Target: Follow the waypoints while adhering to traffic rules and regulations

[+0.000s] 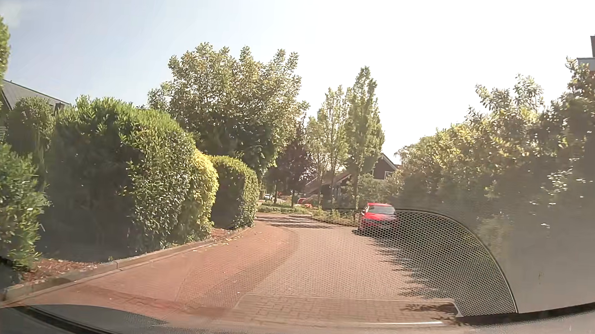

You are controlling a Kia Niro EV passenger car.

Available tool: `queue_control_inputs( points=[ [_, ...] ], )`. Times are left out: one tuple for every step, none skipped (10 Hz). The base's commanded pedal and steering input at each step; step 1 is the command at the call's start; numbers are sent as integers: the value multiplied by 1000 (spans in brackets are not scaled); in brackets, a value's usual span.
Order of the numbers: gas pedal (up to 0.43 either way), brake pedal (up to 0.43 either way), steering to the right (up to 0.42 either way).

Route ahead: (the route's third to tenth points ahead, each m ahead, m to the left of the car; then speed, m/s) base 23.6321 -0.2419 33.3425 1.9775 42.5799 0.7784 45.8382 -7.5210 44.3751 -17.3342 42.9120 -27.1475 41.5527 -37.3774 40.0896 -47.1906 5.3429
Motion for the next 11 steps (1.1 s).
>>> queue_control_inputs(
  points=[
    [138, 0, -22],
    [138, 0, -12],
    [138, 0, -8],
    [138, 0, -7],
    [138, 0, -7],
    [150, 0, -4],
    [150, 0, 0],
    [150, 0, -1],
    [150, 0, -1],
    [150, 0, -1],
    [150, 0, -2]
  ],
)
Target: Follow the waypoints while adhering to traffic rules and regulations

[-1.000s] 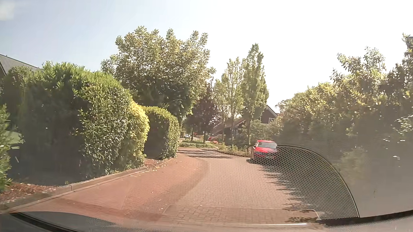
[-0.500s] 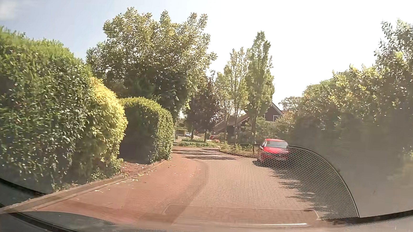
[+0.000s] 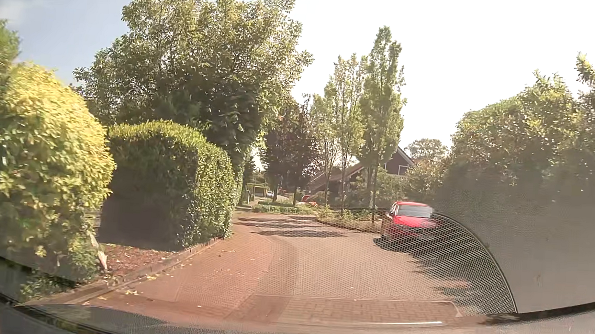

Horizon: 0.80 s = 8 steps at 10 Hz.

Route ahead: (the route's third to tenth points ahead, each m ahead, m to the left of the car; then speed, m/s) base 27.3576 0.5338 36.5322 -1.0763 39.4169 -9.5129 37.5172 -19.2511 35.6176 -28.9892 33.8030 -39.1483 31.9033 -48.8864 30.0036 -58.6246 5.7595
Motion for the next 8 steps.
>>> queue_control_inputs(
  points=[
    [150, 0, -4],
    [150, 0, -9],
    [150, 0, -11],
    [150, 0, -13],
    [138, 0, -15],
    [138, 0, -20],
    [138, 0, -25],
    [130, 0, -31]
  ],
)
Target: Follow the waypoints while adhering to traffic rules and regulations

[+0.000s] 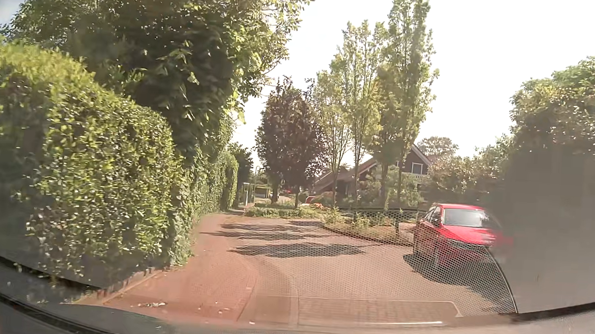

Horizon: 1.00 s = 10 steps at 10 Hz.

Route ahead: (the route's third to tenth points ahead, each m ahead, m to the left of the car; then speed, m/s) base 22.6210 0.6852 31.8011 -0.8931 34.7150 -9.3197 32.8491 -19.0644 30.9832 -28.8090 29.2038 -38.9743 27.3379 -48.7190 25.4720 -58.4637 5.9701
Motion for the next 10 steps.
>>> queue_control_inputs(
  points=[
    [130, 0, -40],
    [118, 0, -49],
    [118, 0, -58],
    [110, 0, -64],
    [98, 0, -64],
    [98, 0, -65],
    [87, 0, -67],
    [87, 0, -67],
    [79, 0, -67],
    [79, 0, -67]
  ],
)
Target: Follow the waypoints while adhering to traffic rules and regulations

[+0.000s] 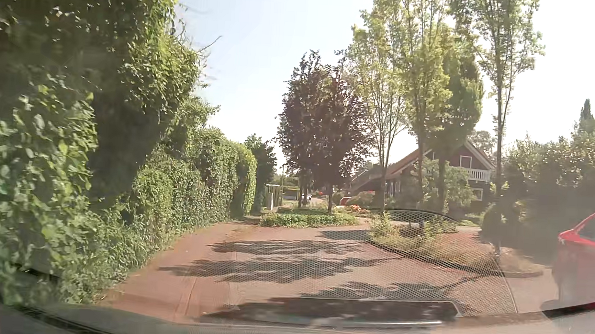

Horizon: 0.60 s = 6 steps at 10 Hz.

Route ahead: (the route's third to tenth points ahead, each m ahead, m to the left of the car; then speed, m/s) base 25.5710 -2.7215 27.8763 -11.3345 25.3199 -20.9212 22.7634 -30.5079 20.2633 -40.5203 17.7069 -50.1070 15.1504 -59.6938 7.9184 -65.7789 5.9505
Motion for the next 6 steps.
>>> queue_control_inputs(
  points=[
    [79, 0, -67],
    [87, 0, -65],
    [98, 0, -59],
    [98, 0, -50],
    [110, 0, -39],
    [110, 0, -34]
  ],
)
